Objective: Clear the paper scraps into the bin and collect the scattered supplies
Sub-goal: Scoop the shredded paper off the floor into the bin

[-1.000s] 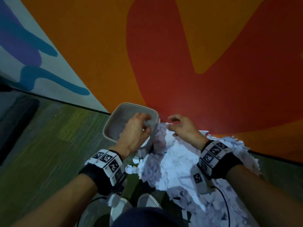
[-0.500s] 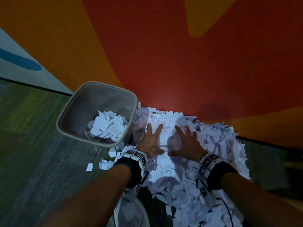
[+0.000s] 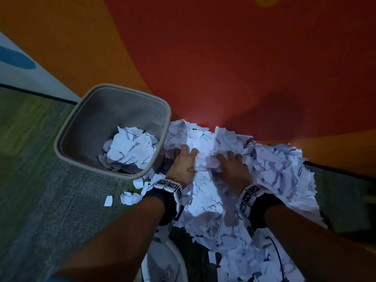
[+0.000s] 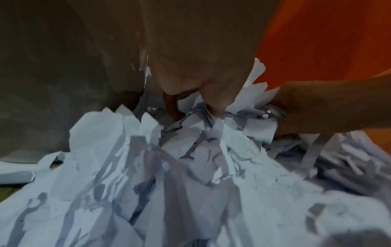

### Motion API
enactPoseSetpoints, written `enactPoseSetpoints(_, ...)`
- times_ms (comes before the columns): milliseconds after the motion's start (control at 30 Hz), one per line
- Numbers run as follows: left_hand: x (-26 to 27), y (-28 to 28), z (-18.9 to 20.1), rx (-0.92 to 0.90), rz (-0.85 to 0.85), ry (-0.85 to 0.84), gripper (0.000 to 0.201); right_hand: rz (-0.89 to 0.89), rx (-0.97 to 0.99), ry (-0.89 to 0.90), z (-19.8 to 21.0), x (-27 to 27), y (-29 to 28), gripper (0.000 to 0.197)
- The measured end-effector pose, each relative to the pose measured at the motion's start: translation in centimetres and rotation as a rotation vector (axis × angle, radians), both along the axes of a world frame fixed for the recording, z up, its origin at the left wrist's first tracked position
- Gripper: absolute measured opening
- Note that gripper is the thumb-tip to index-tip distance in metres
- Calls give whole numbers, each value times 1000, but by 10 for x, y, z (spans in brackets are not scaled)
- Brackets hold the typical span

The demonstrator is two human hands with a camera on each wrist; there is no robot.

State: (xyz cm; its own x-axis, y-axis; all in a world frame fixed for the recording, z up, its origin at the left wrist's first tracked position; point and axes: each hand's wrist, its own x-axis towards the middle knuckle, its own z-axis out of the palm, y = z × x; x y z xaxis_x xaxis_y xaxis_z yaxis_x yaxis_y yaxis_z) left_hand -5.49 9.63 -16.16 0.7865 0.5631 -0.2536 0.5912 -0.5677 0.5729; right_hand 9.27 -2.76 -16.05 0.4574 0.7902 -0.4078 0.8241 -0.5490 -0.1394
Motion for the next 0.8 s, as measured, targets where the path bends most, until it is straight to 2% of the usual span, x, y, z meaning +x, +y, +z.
enactPoseSetpoints(100, -1, -2, 21, 33, 38, -19, 47, -21, 47, 24, 8, 10, 3, 32)
enactPoseSetpoints(200, -3, -6, 48, 33, 80, -43, 46, -162, 185, 211, 35, 17, 4, 15)
enactPoseSetpoints(300, -8, -9, 76, 42, 89, -121, 39, -384, 369, 388, 63, 20, -1, 25)
enactPoseSetpoints(367, -14, -12, 95, 17, 85, -191, 39, -494, 483, 500, 86, 17, -7, 49)
enactPoseSetpoints(433, -21, -16, 119, -14, 96, -248, 35, -549, 545, 630, 116, 10, -13, 58)
enactPoseSetpoints(500, -28, -20, 142, -38, 122, -296, 27, -565, 575, 714, 143, 5, -17, 55)
enactPoseSetpoints(567, -35, -24, 166, -30, 131, -344, 19, -546, 616, 732, 168, 1, -19, 36)
enactPoseSetpoints(600, -38, -24, 177, -21, 141, -371, 17, -532, 657, 749, 178, -2, -19, 34)
enactPoseSetpoints(733, -54, -15, 224, -53, 239, -469, 9, -425, 720, 739, 214, -20, -2, 56)
enactPoseSetpoints(800, -66, -4, 243, -29, 298, -505, 8, -384, 730, 724, 232, -36, 15, 55)
